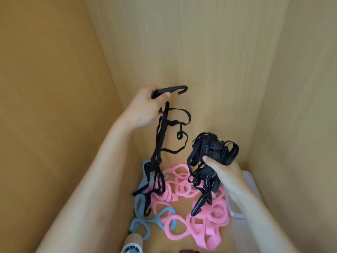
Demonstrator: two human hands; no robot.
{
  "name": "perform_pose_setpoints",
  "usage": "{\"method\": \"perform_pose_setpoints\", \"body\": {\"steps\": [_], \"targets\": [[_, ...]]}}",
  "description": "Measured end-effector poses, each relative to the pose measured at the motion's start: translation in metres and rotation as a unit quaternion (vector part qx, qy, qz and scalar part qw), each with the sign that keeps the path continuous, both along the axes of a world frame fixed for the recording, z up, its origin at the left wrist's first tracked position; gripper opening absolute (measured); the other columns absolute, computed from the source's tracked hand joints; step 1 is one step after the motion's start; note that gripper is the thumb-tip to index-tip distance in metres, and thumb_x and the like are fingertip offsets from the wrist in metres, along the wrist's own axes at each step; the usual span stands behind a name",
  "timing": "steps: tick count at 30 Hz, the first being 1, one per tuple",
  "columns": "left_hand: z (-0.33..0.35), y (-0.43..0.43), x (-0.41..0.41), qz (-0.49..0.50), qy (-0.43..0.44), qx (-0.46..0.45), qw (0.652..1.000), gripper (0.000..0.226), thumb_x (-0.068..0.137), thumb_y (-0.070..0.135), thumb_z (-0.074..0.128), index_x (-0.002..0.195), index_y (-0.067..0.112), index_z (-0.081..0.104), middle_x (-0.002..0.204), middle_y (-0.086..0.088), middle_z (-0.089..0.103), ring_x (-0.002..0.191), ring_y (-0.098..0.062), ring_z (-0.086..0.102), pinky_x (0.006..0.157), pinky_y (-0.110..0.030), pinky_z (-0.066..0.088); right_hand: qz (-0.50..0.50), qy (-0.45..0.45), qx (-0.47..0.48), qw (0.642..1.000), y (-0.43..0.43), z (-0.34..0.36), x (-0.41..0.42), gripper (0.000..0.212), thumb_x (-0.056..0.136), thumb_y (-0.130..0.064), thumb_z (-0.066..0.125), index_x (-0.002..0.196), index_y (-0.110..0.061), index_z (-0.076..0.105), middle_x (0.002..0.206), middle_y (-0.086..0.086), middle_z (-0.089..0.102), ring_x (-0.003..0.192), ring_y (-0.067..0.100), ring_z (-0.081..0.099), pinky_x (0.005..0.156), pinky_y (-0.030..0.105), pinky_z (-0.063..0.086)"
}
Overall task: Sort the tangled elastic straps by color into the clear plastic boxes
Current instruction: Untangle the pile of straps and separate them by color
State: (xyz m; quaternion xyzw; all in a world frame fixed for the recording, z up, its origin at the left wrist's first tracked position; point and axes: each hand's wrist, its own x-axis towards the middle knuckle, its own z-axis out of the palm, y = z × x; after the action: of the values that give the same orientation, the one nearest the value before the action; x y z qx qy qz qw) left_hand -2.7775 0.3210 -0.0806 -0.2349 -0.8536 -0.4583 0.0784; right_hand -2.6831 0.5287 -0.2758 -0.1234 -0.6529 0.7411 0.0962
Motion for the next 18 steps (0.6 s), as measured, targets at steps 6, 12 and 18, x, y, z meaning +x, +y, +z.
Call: {"method": "perform_pose_setpoints", "body": {"steps": [6,12,18], "targets": [[0.045,0.019,0.018,-0.119,-0.004,0.113,0.986,0.018,0.103,0.025,0.056,0.108,0.014,0.069,0.078,0.005,0.046,0.068,-0.004,0.054,0.071,-0.021,0.054,-0.06,-0.006,0.0,0.998,-0.012,0.006,-0.014,0.024,0.078,-0.045,0.084,0.097,-0.034,0.074,0.094,-0.014,0.076,0.097,0.008,0.068,0.074,0.025,0.048],[0.065,0.04,0.023,-0.223,-0.068,0.25,0.94,0.018,0.103,0.019,0.054,0.107,0.008,0.067,0.08,-0.001,0.044,0.07,-0.011,0.051,0.072,-0.025,0.053,0.048,-0.04,-0.156,0.986,-0.011,0.007,-0.023,0.063,0.06,-0.053,0.092,0.112,-0.023,0.073,0.108,-0.001,0.078,0.106,0.021,0.072,0.1,0.043,0.052],[0.027,0.058,0.014,-0.216,-0.196,0.341,0.894,0.01,0.102,0.008,0.053,0.11,0.003,0.055,0.088,-0.006,0.054,0.082,-0.015,0.06,0.089,-0.035,0.058,0.155,-0.045,-0.227,0.96,-0.021,0.004,-0.02,0.094,0.057,-0.063,0.092,0.133,-0.015,0.063,0.132,0.011,0.067,0.124,0.029,0.063,0.112,0.051,0.042]]}}
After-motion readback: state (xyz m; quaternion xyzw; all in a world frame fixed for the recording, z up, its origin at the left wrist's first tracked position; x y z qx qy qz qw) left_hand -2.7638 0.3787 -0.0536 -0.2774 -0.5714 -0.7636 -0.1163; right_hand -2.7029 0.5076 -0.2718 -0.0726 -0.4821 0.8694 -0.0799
